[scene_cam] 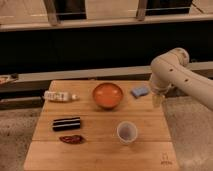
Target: Pick up the ceramic bowl
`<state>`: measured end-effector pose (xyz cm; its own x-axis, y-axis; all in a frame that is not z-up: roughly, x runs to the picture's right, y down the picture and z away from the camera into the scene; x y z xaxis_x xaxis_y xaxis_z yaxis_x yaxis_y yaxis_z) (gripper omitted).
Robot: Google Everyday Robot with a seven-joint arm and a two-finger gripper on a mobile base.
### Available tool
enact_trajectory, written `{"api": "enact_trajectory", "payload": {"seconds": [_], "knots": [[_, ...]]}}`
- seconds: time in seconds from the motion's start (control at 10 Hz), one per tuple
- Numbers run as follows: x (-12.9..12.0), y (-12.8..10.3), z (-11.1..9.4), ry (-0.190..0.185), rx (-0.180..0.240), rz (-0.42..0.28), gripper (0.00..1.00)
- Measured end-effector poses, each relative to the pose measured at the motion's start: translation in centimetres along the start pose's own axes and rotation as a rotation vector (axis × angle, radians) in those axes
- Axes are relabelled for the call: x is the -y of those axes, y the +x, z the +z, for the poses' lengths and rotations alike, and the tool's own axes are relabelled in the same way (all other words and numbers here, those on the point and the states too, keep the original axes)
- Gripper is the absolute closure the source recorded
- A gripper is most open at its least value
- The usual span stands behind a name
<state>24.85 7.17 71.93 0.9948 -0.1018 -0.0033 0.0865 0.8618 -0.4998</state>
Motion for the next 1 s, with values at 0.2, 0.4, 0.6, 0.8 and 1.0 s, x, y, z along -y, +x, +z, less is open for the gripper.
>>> {"api": "enact_trajectory", "payload": {"seconds": [0.2, 0.4, 0.6, 0.8, 1.0], "knots": [[1.8, -0.9, 0.4, 0.015, 0.003, -0.039, 0.2], [3.5, -1.9, 0.7, 0.029, 0.009, -0.078, 0.2], [3.7, -2.1, 1.0, 0.041, 0.009, -0.111, 0.2], [4.7, -2.8, 1.3, 0.055, 0.011, -0.152, 0.2], [5.3, -3.4, 1.6, 0.063, 0.009, -0.179, 0.2]]}}
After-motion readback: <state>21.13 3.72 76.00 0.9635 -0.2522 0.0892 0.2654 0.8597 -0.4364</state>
